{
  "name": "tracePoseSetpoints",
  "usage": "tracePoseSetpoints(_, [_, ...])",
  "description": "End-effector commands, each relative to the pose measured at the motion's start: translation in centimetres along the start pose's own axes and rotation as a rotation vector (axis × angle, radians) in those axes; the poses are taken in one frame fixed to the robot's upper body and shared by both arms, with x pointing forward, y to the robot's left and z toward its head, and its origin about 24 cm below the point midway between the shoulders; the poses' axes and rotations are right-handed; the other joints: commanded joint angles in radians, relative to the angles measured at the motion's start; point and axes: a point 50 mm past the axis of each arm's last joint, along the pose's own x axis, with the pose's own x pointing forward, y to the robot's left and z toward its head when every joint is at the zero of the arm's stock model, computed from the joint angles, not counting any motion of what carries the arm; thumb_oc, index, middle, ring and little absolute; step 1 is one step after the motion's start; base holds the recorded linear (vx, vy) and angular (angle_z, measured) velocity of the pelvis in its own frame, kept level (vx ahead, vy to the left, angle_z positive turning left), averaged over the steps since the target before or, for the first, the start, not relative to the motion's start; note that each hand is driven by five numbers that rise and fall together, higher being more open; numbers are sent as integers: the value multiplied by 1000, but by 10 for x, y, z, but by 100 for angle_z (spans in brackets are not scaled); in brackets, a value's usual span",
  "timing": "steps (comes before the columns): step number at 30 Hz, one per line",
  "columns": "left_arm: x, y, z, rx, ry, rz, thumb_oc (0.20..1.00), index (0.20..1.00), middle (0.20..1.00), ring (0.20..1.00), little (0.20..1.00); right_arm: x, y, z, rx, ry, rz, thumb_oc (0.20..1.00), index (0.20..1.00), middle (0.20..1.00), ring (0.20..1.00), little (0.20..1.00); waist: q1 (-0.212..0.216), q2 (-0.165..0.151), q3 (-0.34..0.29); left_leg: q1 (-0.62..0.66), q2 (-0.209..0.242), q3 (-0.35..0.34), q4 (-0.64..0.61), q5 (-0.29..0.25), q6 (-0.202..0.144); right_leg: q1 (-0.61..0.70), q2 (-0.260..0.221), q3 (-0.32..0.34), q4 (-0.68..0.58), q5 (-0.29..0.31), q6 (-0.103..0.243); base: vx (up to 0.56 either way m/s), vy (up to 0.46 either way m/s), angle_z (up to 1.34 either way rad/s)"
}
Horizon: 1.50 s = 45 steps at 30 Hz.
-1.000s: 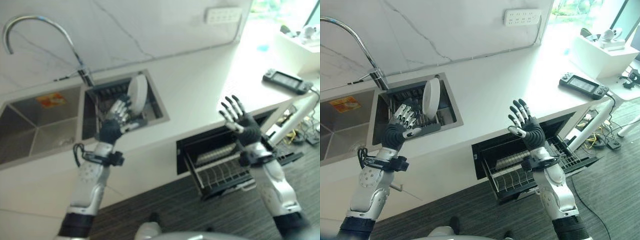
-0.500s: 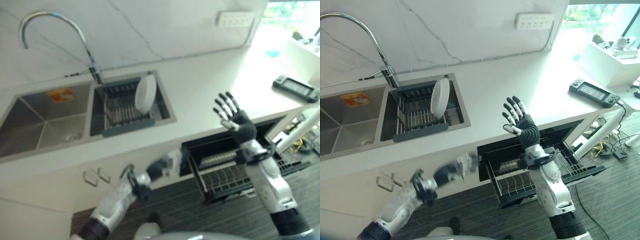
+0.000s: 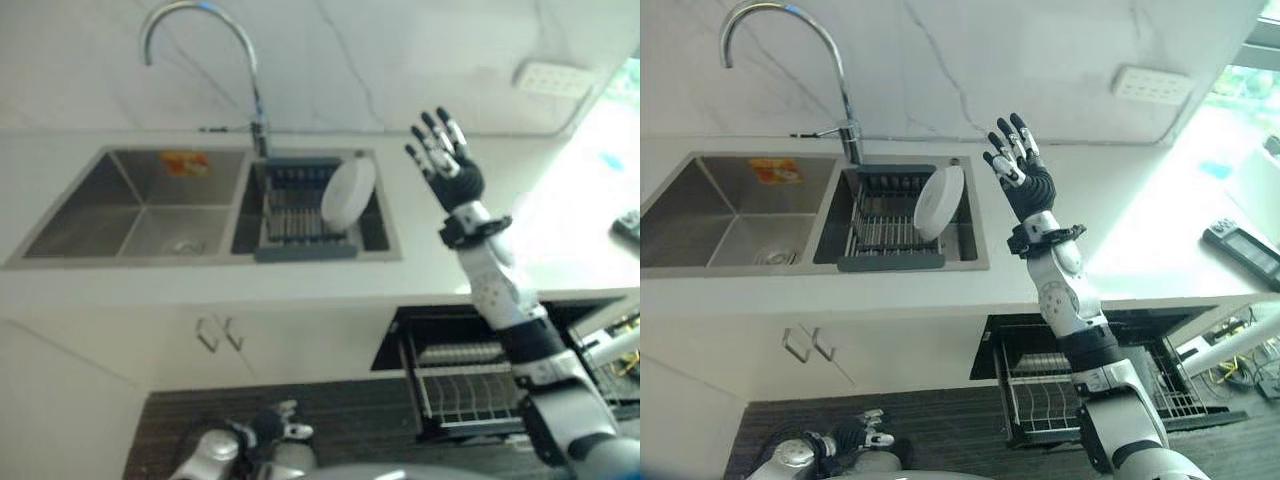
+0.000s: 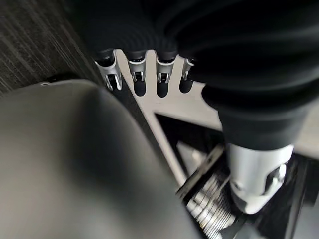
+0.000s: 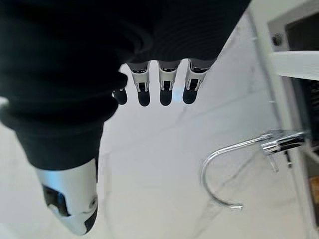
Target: Place the dishes in the dishwasher.
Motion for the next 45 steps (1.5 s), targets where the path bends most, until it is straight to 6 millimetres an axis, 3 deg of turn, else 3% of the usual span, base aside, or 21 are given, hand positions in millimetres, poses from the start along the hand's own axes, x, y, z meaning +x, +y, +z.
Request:
tracePoseSetpoints(1, [-9, -4, -31, 112, 174, -40, 1000, 1000, 1000, 1000, 1000, 14, -8, 40, -76, -116, -5, 1000, 1000, 1000, 1000, 1000, 50, 64, 12, -9, 80, -19, -4, -14, -42, 34, -51, -33, 53, 17, 47, 154, 90, 6])
tracePoseSetpoints(7, [-13, 0, -38, 93, 185, -27, 1000, 1000, 1000, 1000, 1000, 24, -29, 63, -143, -163, -103, 1000, 1000, 1000, 1000, 1000, 90, 60, 21, -36, 68, -65, 0, -9, -39, 44, -57, -50, 46, 31, 54, 128, 46, 13])
tracePoseSetpoints(8, [-14, 4, -36, 107, 178, -19, 1000, 1000, 1000, 1000, 1000, 27, -41, 79, -160, -193, -146, 1000, 1000, 1000, 1000, 1000, 106, 56, 24, -62, 60, -88, 4, -5, -40, 40, -58, -58, 36, 43, 57, 84, -18, 21])
tracePoseSetpoints(10, [-15, 9, -34, 119, 175, -11, 1000, 1000, 1000, 1000, 1000, 30, -48, 91, -169, -218, -180, 1000, 1000, 1000, 1000, 1000, 116, 57, 29, -80, 54, -104, 6, -1, -40, 32, -61, -65, 35, 51, 60, 54, -14, 37])
tracePoseSetpoints(15, [-16, 12, -36, 102, 165, 17, 1000, 1000, 1000, 1000, 1000, 31, -54, 99, -171, -257, -237, 1000, 1000, 1000, 1000, 1000, 120, 78, 42, -113, 35, -119, 11, 8, -33, 8, -74, -62, 44, 59, 60, 42, 39, 11])
tracePoseSetpoints(18, [-15, 17, -26, 95, 129, 28, 1000, 1000, 1000, 1000, 1000, 35, -52, 105, -166, -272, -238, 1000, 1000, 1000, 1000, 1000, 121, 90, 65, -141, 25, -130, 17, 14, -31, -14, -82, -51, 47, 64, 60, -67, 16, -1])
tracePoseSetpoints(28, [-12, 20, -18, 82, 98, 55, 1000, 1000, 1000, 1000, 1000, 37, -49, 94, -134, -254, -239, 1000, 1000, 1000, 1000, 1000, 112, 97, 93, -159, 19, -116, 16, 19, -28, -32, -90, -43, 47, 74, 60, -41, -6, 0])
tracePoseSetpoints(45, [-10, 18, -21, 41, 110, 64, 1000, 1000, 1000, 1000, 1000, 33, -47, 62, -75, -187, -268, 1000, 1000, 1000, 1000, 1000, 86, 101, 92, -147, 23, -74, 0, 20, -31, -49, -92, -19, 28, 91, 65, -23, 1, -3])
